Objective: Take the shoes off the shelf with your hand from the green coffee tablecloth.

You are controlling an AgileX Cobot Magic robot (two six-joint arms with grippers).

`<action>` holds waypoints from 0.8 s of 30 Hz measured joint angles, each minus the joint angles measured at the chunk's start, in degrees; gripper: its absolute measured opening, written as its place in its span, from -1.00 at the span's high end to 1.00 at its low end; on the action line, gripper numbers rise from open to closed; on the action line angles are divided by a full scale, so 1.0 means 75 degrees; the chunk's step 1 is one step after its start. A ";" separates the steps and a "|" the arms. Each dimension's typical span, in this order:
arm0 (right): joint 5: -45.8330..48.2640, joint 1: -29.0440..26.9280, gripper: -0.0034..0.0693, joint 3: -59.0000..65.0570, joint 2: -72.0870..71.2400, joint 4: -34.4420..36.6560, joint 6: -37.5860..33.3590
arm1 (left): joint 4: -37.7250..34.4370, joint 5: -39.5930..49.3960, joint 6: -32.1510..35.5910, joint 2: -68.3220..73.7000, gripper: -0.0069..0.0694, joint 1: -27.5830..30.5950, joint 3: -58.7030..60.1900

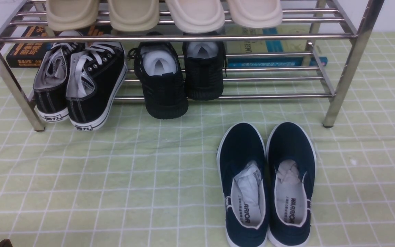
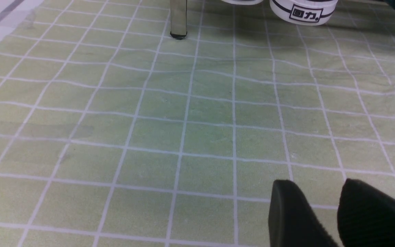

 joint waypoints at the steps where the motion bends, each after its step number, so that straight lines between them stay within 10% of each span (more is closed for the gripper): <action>1: -0.0001 0.0000 0.90 0.0000 0.0000 0.0000 0.0000 | 0.0000 0.0000 0.0000 0.0000 0.19 0.0000 0.0000; 16: -0.0116 -0.0266 0.87 0.0441 -0.0418 0.0116 -0.0139 | 0.0000 0.0000 0.0000 0.0000 0.19 0.0000 0.0000; 24: -0.0255 -0.2673 0.85 0.1767 -0.1598 0.0199 -0.0174 | 0.0000 0.0000 0.0000 0.0000 0.19 0.0000 0.0000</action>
